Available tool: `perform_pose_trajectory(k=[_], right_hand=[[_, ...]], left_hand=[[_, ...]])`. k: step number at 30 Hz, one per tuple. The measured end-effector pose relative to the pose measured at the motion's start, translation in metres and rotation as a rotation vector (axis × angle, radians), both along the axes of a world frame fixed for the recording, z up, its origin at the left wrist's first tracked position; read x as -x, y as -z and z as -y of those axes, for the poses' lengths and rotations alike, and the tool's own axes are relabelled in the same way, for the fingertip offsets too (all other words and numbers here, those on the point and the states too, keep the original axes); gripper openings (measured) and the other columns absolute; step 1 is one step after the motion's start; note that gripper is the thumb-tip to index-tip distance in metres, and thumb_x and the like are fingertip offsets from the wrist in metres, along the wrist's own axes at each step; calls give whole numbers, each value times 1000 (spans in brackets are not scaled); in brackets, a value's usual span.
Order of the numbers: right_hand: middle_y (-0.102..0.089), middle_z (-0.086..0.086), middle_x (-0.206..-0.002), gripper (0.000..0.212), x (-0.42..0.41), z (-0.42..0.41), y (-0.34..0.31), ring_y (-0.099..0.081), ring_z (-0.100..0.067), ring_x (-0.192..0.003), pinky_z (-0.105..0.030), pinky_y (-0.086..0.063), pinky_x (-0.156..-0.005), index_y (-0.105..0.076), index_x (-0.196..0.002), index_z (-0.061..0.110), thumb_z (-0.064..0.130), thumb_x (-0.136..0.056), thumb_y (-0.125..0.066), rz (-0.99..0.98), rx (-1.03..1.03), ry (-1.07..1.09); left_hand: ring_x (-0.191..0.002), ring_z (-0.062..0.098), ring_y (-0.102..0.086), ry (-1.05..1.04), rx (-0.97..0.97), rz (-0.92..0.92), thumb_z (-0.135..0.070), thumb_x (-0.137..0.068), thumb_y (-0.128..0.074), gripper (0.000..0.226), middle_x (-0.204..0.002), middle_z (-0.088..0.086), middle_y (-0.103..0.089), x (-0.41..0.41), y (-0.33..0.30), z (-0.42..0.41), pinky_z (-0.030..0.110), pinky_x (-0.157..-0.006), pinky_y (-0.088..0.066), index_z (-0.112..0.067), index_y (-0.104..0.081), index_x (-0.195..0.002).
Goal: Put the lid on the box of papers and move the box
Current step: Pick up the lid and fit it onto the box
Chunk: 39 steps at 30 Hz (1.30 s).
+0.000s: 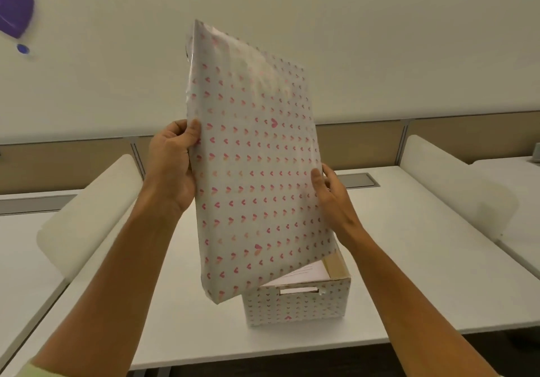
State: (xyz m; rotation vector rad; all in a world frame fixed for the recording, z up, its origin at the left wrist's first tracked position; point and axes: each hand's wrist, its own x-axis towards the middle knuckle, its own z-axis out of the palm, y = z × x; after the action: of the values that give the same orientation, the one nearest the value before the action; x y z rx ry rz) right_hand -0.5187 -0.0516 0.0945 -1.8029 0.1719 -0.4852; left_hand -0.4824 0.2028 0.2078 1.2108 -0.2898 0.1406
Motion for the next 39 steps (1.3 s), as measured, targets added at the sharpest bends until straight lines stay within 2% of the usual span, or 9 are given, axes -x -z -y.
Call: perform_pose_trajectory(k=[3, 6, 11, 17, 20, 24, 30, 35, 39], right_hand=[[-59, 6, -137, 71, 3, 12, 3, -63, -18, -116, -45, -56, -95, -40, -149, 34, 69, -88, -45, 15, 28, -5], [-61, 11, -130, 64, 7, 19, 5, -65, -12, -110, -37, -59, -88, -44, -145, 38, 67, -88, -49, 21, 36, 5], [-58, 14, -129, 59, 14, 25, 15, -67, -10, -101, -22, -57, -71, -43, -148, 33, 56, -95, -56, -29, 84, 33], [-61, 10, -127, 53, 1, 35, 32, -66, -12, -100, -31, -59, -78, -45, -142, 33, 52, -95, -59, -116, 138, 49], [-61, 8, -129, 54, -5, 38, 43, -66, -18, -106, -38, -58, -86, -46, -141, 30, 52, -94, -60, -156, 138, 49], [-63, 9, -127, 56, -9, 45, 55, -68, -14, -102, -26, -57, -74, -47, -140, 33, 54, -91, -64, -202, 105, 47], [-62, 10, -129, 51, -11, 51, 74, -67, -11, -99, -31, -60, -77, -43, -133, 45, 56, -89, -66, -284, 73, 13], [-55, 3, -143, 71, -14, 49, 96, -61, -25, -122, -52, -55, -100, -38, -149, 31, 55, -89, -66, -401, 83, 32], [-55, 2, -144, 69, -16, 50, 109, -60, -25, -122, -53, -54, -101, -39, -150, 30, 52, -90, -66, -454, 68, 36]], left_hand=[[-93, 19, -73, -67, 27, -7, -24, -99, -54, 15, -104, 1, -72, -13, 11, 2, 33, -72, -61, -17, -64, -108], [-96, 13, -72, -150, 81, 26, -18, -97, -59, 28, -113, 3, -66, -23, 23, 5, 28, -75, -60, -14, -52, -124], [-90, 21, -75, -193, -83, 88, -31, -95, -60, 31, -106, 2, -72, -29, 49, 9, 37, -71, -63, -16, -60, -122], [-103, 20, -70, -157, -421, 136, -38, -92, -63, 54, -129, -4, -62, -61, 82, 31, 40, -79, -62, -28, -43, -141], [-106, 18, -65, -128, -573, 124, -41, -91, -65, 67, -137, -5, -55, -77, 95, 42, 33, -79, -59, -29, -32, -148], [-110, 19, -61, -72, -612, 39, -43, -90, -66, 68, -141, -5, -51, -95, 118, 51, 37, -83, -55, -31, -31, -147], [-120, 23, -57, -6, -642, -114, -44, -89, -66, 69, -145, -4, -48, -113, 164, 54, 47, -97, -52, -30, -31, -146], [-127, 25, -52, 3, -673, -202, -45, -89, -65, 74, -151, -2, -41, -116, 202, 59, 47, -98, -48, -29, -26, -150], [-126, 26, -53, 10, -687, -248, -46, -88, -65, 73, -151, -2, -41, -120, 221, 62, 49, -100, -49, -30, -27, -149]])
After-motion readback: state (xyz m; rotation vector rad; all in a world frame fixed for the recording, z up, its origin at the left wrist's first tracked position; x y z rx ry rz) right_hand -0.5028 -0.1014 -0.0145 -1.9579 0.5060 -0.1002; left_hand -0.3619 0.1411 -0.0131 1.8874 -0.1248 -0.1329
